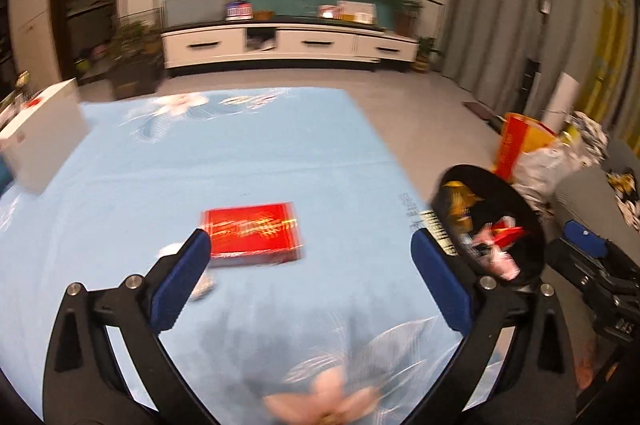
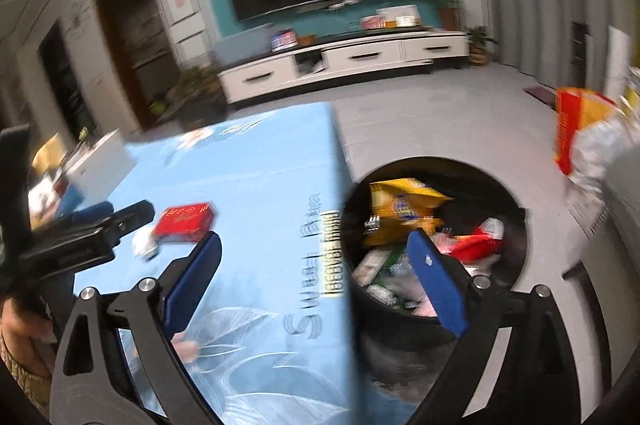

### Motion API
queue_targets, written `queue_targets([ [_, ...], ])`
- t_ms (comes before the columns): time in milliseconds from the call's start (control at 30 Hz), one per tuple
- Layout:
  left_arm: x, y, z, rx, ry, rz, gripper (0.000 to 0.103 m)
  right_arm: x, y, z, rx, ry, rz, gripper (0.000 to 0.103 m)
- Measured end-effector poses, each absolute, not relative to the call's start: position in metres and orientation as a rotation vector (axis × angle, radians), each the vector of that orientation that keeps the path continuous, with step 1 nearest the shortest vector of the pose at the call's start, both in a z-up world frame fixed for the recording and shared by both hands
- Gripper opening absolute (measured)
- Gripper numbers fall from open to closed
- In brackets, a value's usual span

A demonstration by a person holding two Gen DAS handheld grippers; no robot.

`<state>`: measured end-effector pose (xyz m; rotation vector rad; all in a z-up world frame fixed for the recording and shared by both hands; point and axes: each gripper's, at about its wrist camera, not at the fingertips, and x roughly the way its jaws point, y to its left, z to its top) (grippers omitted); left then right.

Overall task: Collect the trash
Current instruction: 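Grasp the white tissue with the left tool while the right tool grasps the red box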

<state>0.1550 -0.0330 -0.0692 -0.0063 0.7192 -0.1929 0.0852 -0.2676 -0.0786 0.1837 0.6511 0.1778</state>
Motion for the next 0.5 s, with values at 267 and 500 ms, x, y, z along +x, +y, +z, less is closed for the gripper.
queue_targets([
  [267,0.135,0.036,-0.08,-0.033,0.722,-0.077,0.1,0.108,-0.193,-0.089,0.065,0.714,0.317,0.092],
  [500,0.145,0.068,-0.106,-0.093,0.795,-0.024,0.1,0.147,-0.147,-0.111,-0.092,0.766,0.412,0.092],
])
